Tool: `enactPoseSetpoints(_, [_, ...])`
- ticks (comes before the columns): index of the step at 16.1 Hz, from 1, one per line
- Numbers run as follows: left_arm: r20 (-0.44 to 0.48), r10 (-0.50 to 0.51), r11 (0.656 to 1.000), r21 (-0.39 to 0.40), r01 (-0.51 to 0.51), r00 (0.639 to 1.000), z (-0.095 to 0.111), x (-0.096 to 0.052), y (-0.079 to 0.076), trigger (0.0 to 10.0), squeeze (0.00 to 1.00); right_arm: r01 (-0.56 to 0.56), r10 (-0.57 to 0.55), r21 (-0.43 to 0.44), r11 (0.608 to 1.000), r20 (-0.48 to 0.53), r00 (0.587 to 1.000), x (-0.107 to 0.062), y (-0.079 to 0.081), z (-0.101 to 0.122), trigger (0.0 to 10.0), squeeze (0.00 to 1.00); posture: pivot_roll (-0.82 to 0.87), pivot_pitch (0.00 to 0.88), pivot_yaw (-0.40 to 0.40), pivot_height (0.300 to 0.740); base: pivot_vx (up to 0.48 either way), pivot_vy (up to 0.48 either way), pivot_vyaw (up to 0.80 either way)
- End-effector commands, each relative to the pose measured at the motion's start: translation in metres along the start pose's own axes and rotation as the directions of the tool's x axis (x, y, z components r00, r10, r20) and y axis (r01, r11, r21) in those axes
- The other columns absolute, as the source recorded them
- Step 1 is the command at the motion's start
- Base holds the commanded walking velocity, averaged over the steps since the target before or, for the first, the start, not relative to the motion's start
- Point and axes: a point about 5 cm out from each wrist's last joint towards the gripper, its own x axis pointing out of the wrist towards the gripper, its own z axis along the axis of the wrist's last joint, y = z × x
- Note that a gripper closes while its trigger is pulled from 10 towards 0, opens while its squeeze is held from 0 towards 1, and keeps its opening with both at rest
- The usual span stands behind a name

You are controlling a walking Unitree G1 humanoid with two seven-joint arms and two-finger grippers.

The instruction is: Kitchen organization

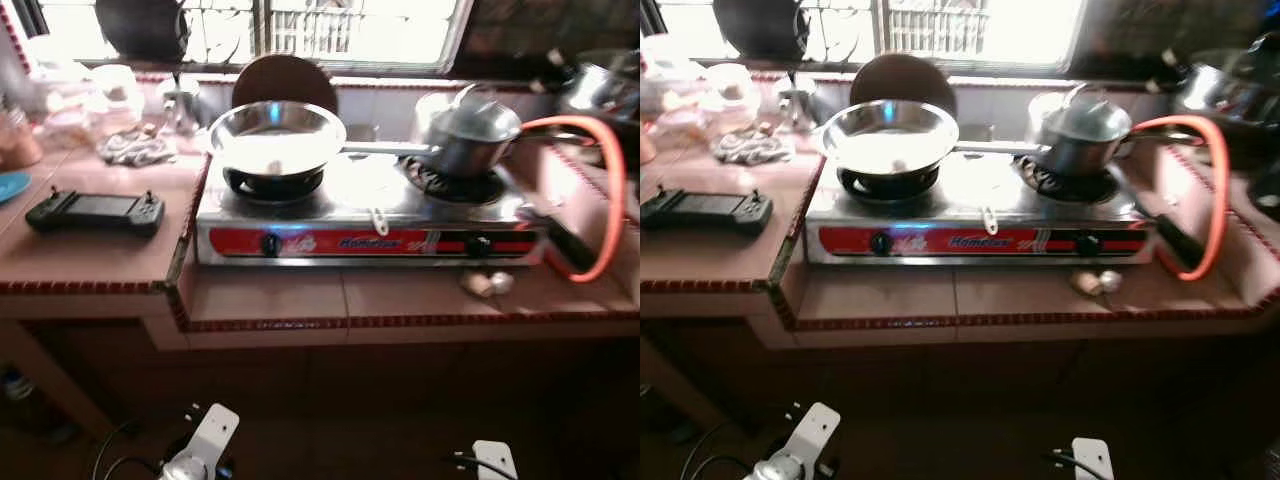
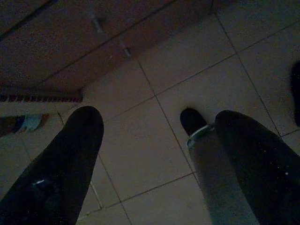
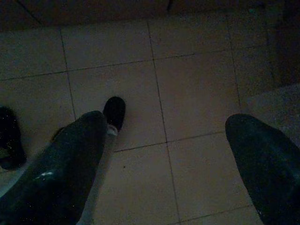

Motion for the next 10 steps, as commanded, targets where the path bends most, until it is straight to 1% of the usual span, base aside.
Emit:
enactPoseSetpoints(1, [0.0,-0.009,1.0,0.009,0.009,1.0,0.001,0.0001,-0.0001,10.0,0.0,0.009,-0.009,0.002,1.0,-0.001,1.0,-0.0007,-0.0049,-0.0009,10.0,0.0,0.11,0.0,-0.07,0.74,-0.244,0.0,0.0])
enactPoseSetpoints(10, [-0.001,-0.01,1.0,0.008,0.01,1.0,0.001,0.0001,-0.0008,10.0,0.0,0.009,-0.009,-0.005,1.0,-0.004,1.0,-0.0005,-0.0042,-0.0009,10.0,0.0,0.11,0.0,-0.072,0.74,-0.252,0.0,0.0])
